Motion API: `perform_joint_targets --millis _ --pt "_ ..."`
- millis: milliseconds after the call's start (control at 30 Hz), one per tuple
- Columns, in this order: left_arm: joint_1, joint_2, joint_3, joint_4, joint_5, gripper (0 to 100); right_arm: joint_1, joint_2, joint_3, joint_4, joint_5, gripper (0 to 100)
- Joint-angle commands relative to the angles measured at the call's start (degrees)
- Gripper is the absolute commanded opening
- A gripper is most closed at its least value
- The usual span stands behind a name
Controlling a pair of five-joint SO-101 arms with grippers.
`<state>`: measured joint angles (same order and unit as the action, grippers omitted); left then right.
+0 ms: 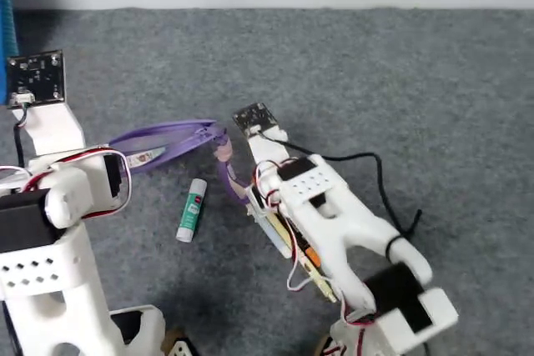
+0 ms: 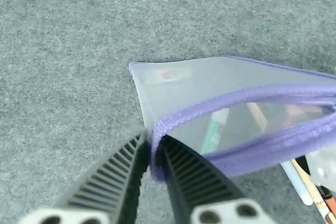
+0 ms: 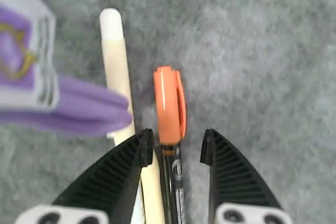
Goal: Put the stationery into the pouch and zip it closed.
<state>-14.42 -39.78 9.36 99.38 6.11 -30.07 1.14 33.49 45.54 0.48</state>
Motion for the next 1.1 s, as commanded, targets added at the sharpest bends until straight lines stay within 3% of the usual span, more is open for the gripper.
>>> perform_joint_targets --millis 0,100,233,433,633,833,1067 --pt "-0.4 -0.1 -3.3 0.9 0.5 1 0.7 3.8 -4.0 -4.4 0.7 16.2" --pt "-0.4 -0.1 -3.3 0.9 0.5 1 0.8 7.3 -4.0 -6.0 0.8 13.9" --pt "-0.4 -0.1 -3.3 0.9 0.5 1 2.7 7.8 -4.0 -6.1 0.9 0.2" --pt "-0.3 -0.1 -3.3 0.9 0.5 1 8.8 2.8 -2.0 -5.7 4.6 1.0" --pt "-0.4 -0.1 -3.3 0.8 0.6 1 11.3 -12.4 10.5 -5.8 9.7 0.8" --pt "-0.2 -0.1 -3.3 0.7 0.6 1 10.9 -31.9 19.7 -5.1 10.2 0.8" --pt "-0.2 -0.1 -3.3 0.8 0.6 1 5.2 -49.6 20.0 6.5 9.7 0.8"
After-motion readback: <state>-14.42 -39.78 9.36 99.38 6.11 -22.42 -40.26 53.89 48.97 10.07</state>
